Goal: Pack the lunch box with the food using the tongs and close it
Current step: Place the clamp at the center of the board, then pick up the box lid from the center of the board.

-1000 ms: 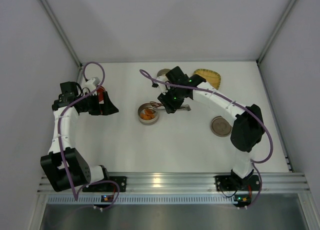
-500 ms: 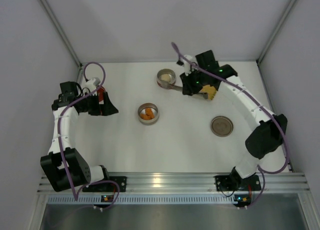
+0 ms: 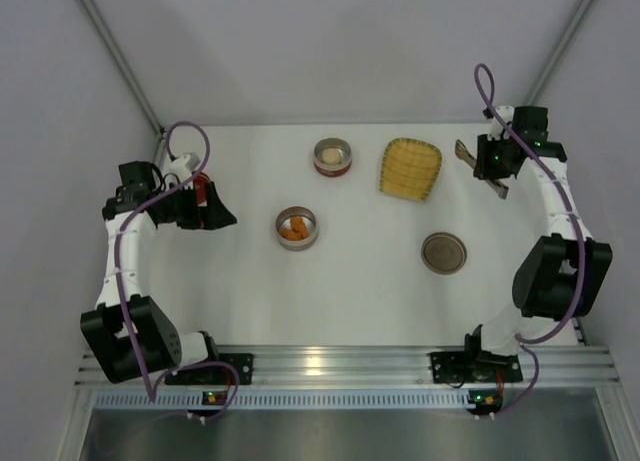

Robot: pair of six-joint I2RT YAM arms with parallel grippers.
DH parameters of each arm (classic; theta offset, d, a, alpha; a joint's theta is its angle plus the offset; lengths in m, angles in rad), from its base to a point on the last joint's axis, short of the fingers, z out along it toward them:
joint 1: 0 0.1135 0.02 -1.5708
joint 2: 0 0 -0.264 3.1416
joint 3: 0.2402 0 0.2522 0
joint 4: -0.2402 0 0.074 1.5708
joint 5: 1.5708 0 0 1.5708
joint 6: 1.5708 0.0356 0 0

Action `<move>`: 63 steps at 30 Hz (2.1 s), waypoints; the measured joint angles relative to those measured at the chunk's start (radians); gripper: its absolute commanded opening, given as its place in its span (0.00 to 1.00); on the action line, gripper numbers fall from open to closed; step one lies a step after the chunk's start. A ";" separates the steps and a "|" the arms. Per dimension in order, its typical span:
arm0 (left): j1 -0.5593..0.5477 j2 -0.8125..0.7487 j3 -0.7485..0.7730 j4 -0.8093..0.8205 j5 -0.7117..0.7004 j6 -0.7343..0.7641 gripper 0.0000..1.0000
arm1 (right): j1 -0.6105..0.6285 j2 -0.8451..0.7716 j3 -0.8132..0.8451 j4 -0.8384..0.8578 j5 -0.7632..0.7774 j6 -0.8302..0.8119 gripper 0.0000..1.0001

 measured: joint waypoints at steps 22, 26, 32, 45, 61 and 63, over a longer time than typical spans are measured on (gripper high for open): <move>0.000 0.009 0.000 0.001 -0.022 -0.009 0.98 | -0.051 0.317 -0.058 0.152 0.058 -0.020 0.47; 0.000 0.009 -0.002 0.001 -0.037 -0.002 0.98 | -0.051 0.317 -0.083 0.151 0.059 -0.038 0.53; 0.000 0.009 -0.002 0.000 -0.040 0.008 0.98 | -0.051 0.332 -0.109 0.156 0.062 -0.065 0.68; 0.000 0.009 -0.008 -0.014 -0.044 0.037 0.98 | -0.051 0.300 -0.123 0.106 -0.005 -0.108 1.00; 0.000 0.009 -0.026 -0.052 -0.036 0.092 0.98 | 0.138 -0.331 -0.284 -0.262 -0.173 -0.703 0.58; 0.000 0.009 -0.027 -0.056 -0.036 0.095 0.98 | 0.252 -0.376 -0.394 -0.281 -0.133 -0.745 0.58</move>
